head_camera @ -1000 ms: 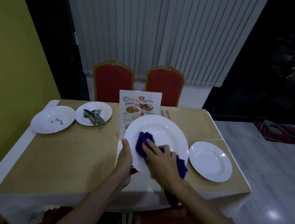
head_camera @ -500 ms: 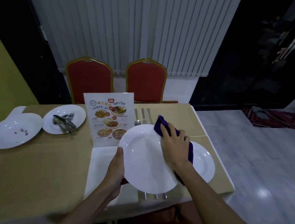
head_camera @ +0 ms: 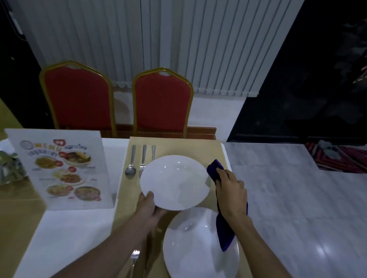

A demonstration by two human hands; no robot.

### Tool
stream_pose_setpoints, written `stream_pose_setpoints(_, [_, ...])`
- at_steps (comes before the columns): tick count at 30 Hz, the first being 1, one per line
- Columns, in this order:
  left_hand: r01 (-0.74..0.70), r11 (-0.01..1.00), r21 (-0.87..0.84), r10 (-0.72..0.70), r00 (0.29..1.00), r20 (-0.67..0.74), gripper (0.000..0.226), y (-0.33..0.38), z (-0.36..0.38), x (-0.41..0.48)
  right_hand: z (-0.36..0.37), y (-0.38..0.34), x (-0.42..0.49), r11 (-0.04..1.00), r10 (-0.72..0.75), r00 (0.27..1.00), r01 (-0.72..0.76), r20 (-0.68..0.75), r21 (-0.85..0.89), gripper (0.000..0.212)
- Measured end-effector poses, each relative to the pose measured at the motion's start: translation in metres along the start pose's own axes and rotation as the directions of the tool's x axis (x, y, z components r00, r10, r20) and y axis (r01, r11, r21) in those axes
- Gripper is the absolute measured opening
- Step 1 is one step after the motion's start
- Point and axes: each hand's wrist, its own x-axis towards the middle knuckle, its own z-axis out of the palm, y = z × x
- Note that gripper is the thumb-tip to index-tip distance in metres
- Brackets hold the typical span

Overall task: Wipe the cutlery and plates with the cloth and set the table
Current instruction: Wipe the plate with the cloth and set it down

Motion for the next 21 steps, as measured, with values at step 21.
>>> stream_pose_setpoints(21, [0.119,0.975,0.186,-0.062,0.956,-0.286,0.041,-0.031,0.084,0.14,0.072,0.034,0.085,0.95,0.034,0.999,-0.023,-0.03,0.313,0.04])
